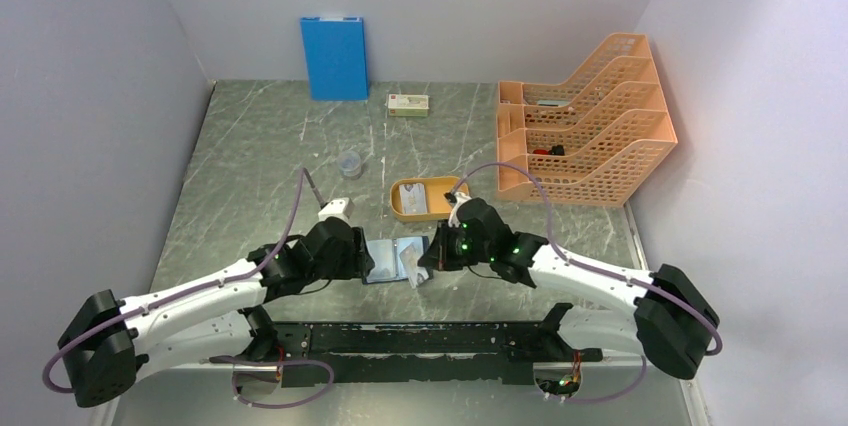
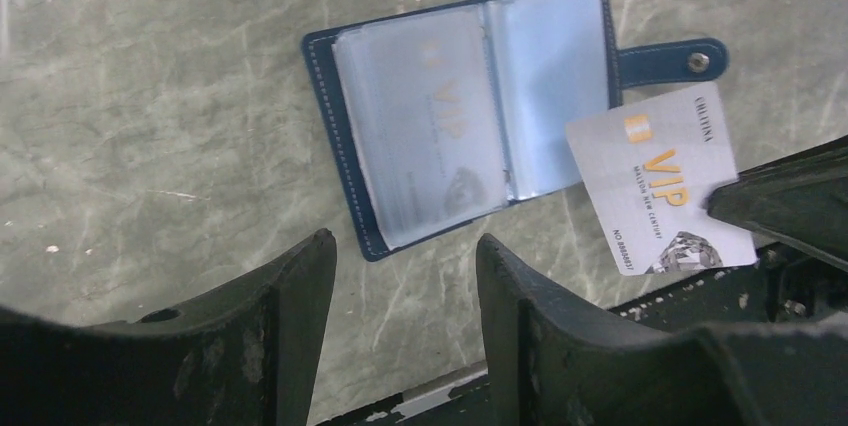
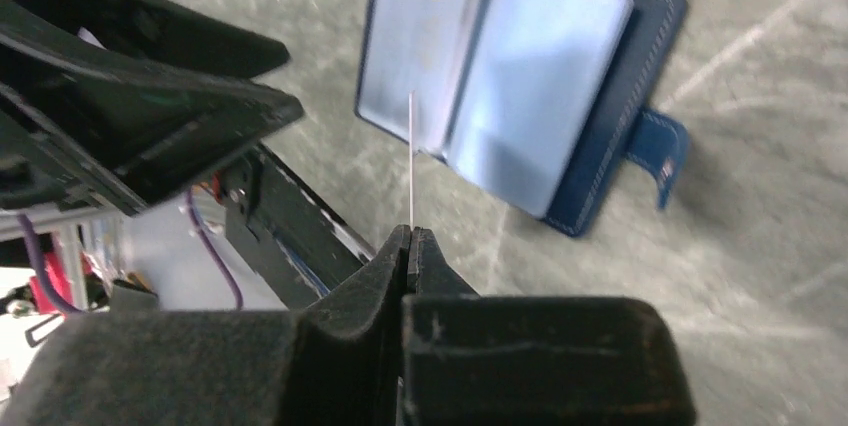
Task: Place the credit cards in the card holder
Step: Pick up the credit card from the storage box, then insert the credit card into the card holder.
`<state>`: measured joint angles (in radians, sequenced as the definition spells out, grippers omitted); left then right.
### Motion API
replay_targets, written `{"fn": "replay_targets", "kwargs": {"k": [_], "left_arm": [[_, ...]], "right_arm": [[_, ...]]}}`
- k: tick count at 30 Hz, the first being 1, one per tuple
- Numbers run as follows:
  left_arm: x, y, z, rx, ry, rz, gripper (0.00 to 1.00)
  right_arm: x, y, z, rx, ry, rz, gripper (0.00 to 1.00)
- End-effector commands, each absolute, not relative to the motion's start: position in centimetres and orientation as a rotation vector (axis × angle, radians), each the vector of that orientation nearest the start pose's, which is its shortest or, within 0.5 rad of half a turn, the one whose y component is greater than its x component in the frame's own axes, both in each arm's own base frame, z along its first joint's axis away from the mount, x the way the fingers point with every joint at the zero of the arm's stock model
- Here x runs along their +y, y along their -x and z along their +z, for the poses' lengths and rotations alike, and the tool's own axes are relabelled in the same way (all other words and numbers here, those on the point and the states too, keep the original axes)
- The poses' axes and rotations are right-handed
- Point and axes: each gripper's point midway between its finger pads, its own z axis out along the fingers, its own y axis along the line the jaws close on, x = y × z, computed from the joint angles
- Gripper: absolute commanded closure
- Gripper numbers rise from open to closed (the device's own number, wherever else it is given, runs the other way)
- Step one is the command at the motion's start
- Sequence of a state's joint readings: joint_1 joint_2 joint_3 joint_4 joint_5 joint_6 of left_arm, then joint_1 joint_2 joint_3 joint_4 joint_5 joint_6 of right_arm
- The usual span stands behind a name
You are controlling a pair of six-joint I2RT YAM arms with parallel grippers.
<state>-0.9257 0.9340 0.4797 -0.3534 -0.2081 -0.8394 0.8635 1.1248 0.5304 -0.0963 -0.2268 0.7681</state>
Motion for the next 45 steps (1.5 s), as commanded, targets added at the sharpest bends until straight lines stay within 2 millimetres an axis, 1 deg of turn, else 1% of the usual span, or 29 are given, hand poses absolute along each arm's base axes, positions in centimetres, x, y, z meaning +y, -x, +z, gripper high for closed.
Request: {"fn": "replay_targets", "kwargs": {"k": [1, 4, 10, 14, 16, 20, 24, 30, 38, 45], "left_arm": [[-19.4, -17.2, 7.0, 2.432, 0.086, -0.489, 0.42], [-18.6, -17.0, 6.6, 2.431, 0.121, -0.468, 0.42], [-17.8, -16.6, 5.7, 2.434, 0.156, -0.469, 0.42], [-17.9, -16.2, 4.9, 2.448, 0.152, -0.49, 0.43], [-18.1, -16.1, 4.7, 2.448, 0.15, -0.519, 0.42], [-18.4, -15.9, 4.2, 2.451, 0.153, -0.548, 0.42], [-18.6, -15.7, 3.8, 2.464, 0.159, -0.562, 0.42], [-18.6, -15.6, 3.8, 2.469, 0.163, -0.569, 0.42], [-18.4, -15.4, 3.7, 2.477, 0.157, -0.565, 0.42], [-18.3, -15.3, 3.3, 2.488, 0.16, -0.552, 0.43]], "right_arm": [[30.4, -17.5, 11.0, 2.32, 0.175, 1.155, 1.0], [30.7, -17.8, 10.3, 2.306, 0.146, 1.173, 1.0], [29.3, -18.8, 9.8, 2.196, 0.026, 1.165, 1.0], [28.1, -19.2, 10.0, 2.116, -0.032, 1.153, 1.0], [27.7, -19.2, 10.3, 2.088, -0.039, 1.161, 1.0], [27.1, -19.1, 10.2, 2.064, -0.063, 1.158, 1.0], [27.3, -18.9, 9.5, 2.089, -0.046, 1.156, 1.0], [28.3, -18.2, 8.3, 2.155, 0.019, 1.177, 1.0], [28.5, -17.2, 7.0, 2.232, 0.029, 1.189, 1.0], [29.2, -16.9, 6.7, 2.254, 0.026, 1.236, 1.0]]}}
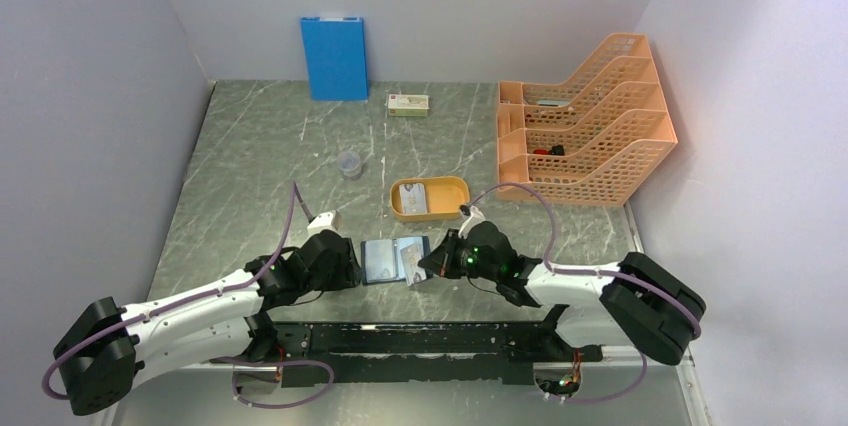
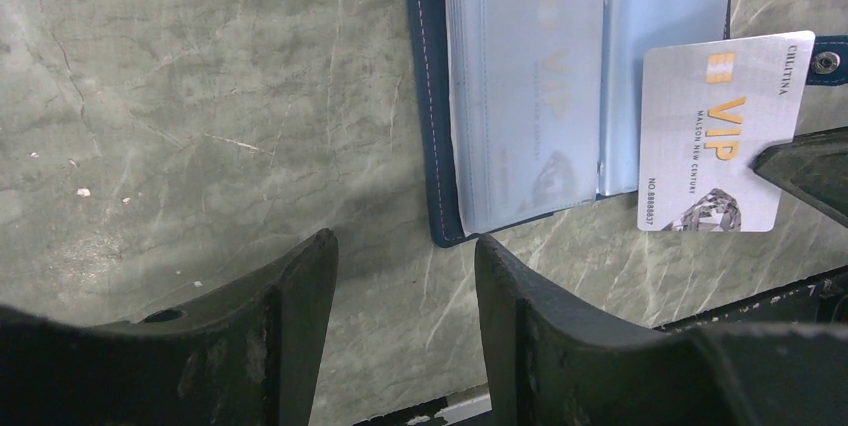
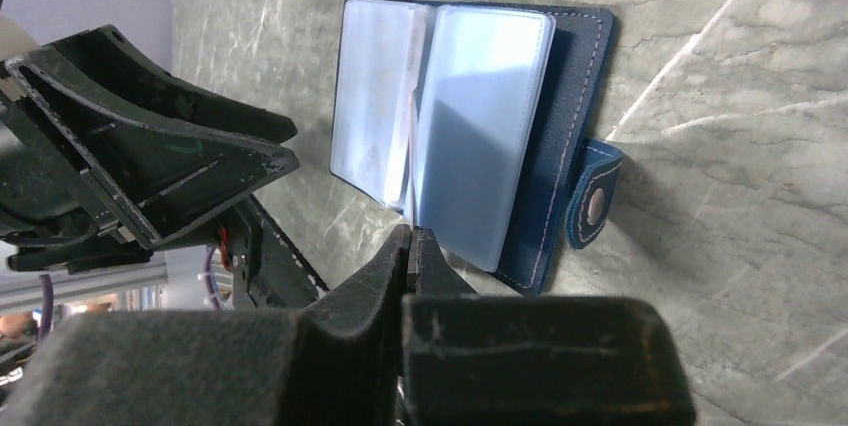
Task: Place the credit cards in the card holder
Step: Insert the credit card into the card holder.
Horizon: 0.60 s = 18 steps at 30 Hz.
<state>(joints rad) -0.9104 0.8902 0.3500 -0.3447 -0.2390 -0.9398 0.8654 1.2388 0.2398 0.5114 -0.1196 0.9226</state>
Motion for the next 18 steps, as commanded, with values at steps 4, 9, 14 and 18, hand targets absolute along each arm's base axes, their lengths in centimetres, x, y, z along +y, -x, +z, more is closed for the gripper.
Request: {"fn": "replay_targets", "kwargs": {"k": [4, 9, 14, 18], "left_arm": [[-18.1, -15.3, 3.3, 2.489, 0.156, -0.539, 0.43], [-17.7, -15.2, 3.4, 2.486, 0.158, -0.527, 0.43], [-17.4, -15.1, 3.3, 2.484, 0.161, -0.52, 0.43], [-17.4, -15.1, 3.2, 2.487, 0.159, -0.515, 0.43]], "right_arm": [[29.7, -16.8, 6.7, 2.261, 0.002, 1.269, 1.0], [30.2, -16.9, 6.4, 2.273, -0.009, 1.283, 1.0], [30.4, -16.9, 6.4, 2.274, -0.011, 1.295, 1.0], [30.4, -16.9, 6.2, 2.283, -0.01, 1.296, 1.0]]}}
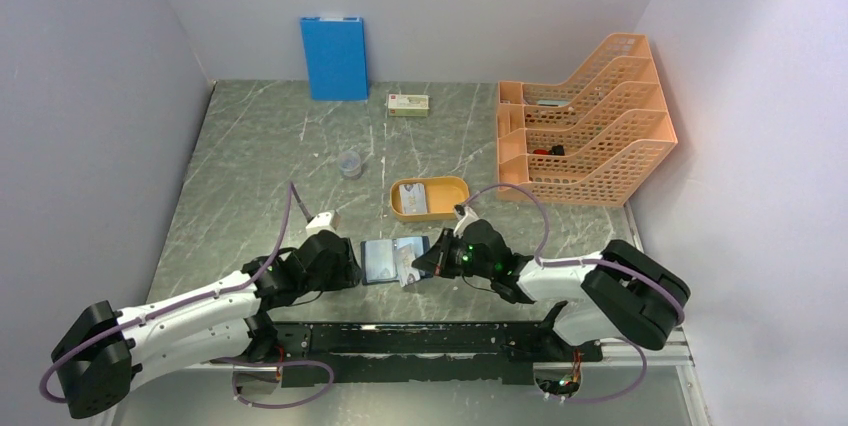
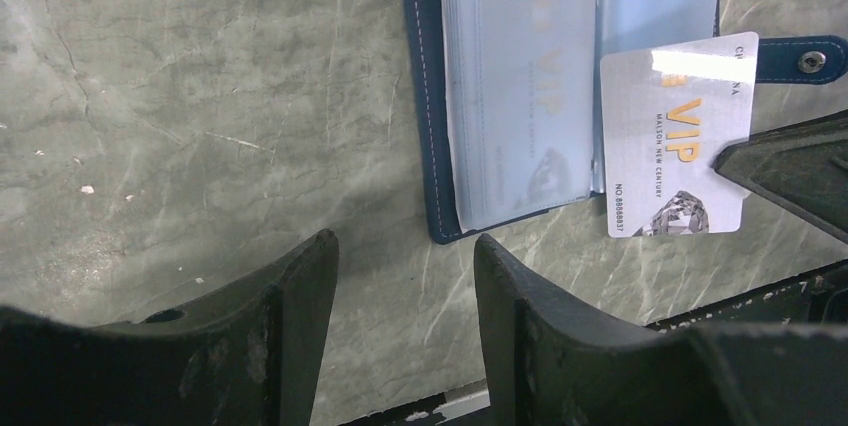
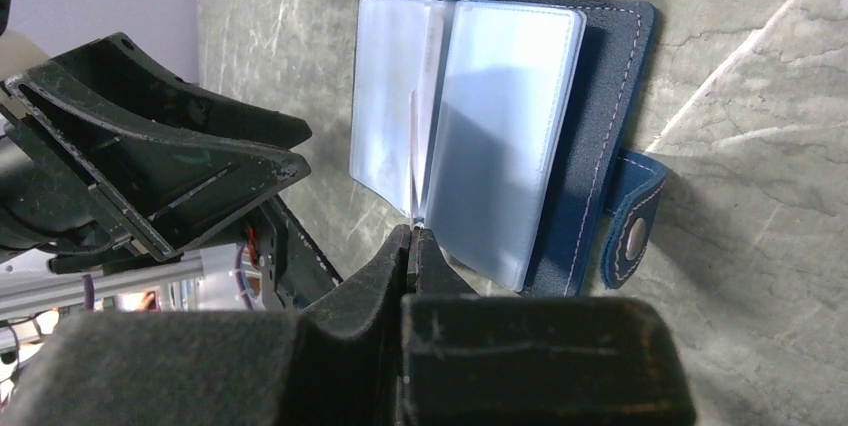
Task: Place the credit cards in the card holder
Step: Insert the credit card into the card holder.
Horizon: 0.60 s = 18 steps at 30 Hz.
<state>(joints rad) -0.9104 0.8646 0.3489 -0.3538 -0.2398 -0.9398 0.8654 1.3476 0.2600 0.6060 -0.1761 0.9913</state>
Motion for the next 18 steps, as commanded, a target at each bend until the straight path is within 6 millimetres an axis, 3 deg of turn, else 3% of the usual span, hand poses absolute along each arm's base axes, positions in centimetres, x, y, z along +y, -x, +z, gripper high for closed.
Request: {"fn": "replay_targets", "kwargs": {"k": [1, 18], "left_arm": [[-17.4, -15.09, 3.3, 2.486, 0.157, -0.516, 0.43], [-16.99, -14.87, 2.7, 2.501, 0.149, -0.488, 0.43]], "right_arm": [[30.42, -16.85, 6.13, 2.286, -0.011, 1.296, 1.0], [31.17, -17.02, 5.82, 2.288, -0.025, 1.333, 1.0]]}}
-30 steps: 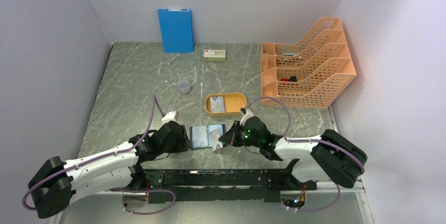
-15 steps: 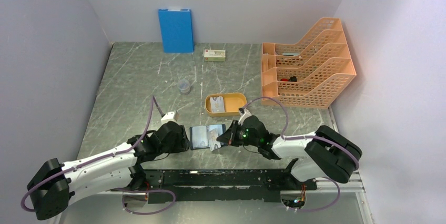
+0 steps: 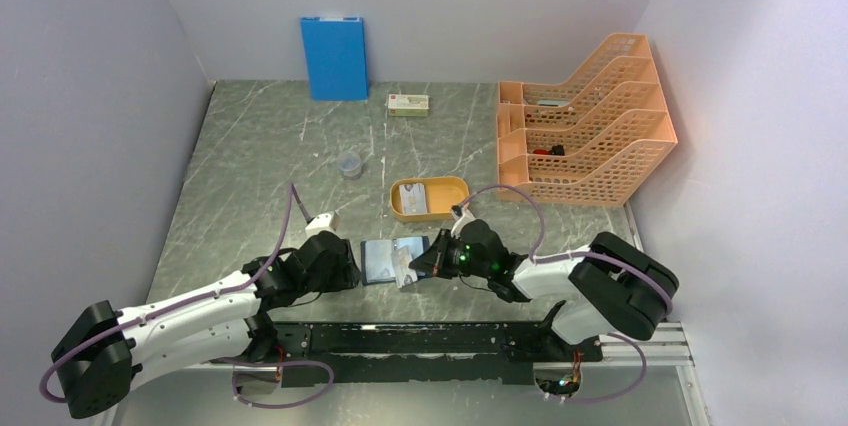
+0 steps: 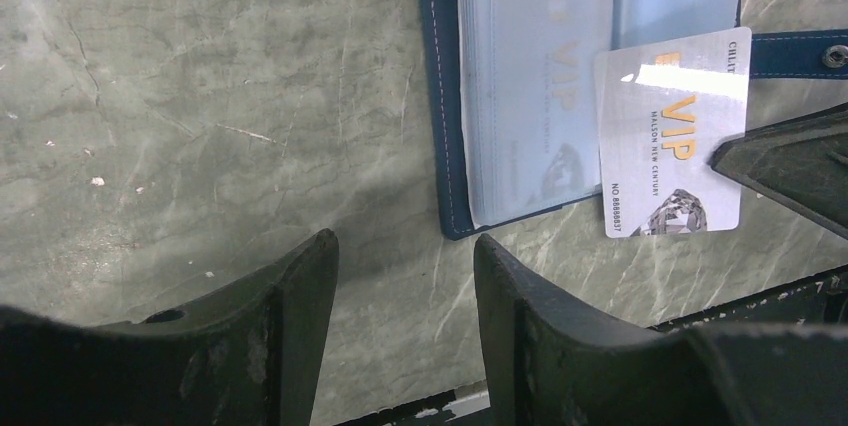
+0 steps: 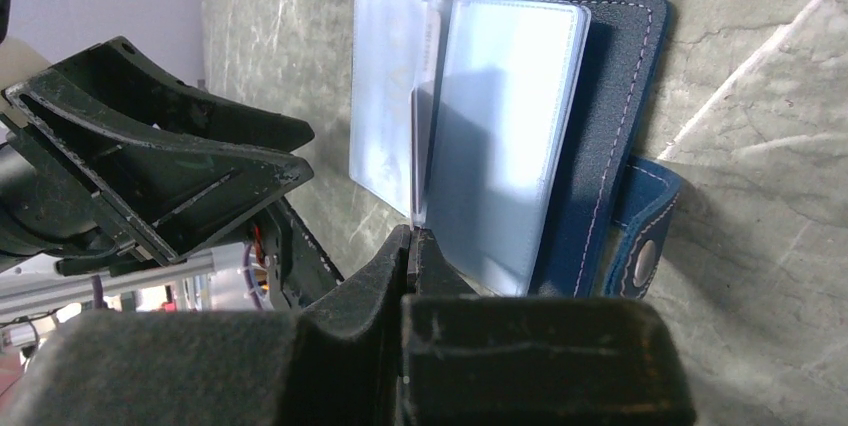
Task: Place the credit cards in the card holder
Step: Insert the credit card into the card holder.
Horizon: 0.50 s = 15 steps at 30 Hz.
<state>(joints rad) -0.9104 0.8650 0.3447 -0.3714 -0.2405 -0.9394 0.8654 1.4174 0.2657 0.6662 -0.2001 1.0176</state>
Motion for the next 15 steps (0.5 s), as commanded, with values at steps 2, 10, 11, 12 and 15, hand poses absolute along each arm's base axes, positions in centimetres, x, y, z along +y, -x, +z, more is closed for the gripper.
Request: {"fn": "replay_targets", "kwargs": {"k": [2, 10, 11, 12, 15], "left_arm": [[-17.0, -14.8, 2.6, 2.504, 0.148, -0.487, 0.43], [-17.0, -14.8, 2.4, 2.511, 0.137, -0.483, 0.43], [-17.0, -14.8, 2.4, 2.512, 0.136, -0.484, 0.43], [-17.0, -14.7, 2.4, 2.513, 0.138, -0.485, 0.43], [-17.0, -14.7, 2.3, 2.515, 0.138, -0.485, 0.43]], "right_arm": [[31.2, -17.1, 5.8, 2.284, -0.034, 1.335, 1.0], [31.6, -17.7, 5.4, 2.278, -0.056, 1.333, 1.0], [31.6, -17.8, 5.4, 2.279, -0.058, 1.331, 1.0], [31.7, -17.8, 5.4, 2.276, -0.059, 1.331, 1.0], [31.8, -18.2, 5.2, 2.278, -0.062, 1.311, 1.0]]}}
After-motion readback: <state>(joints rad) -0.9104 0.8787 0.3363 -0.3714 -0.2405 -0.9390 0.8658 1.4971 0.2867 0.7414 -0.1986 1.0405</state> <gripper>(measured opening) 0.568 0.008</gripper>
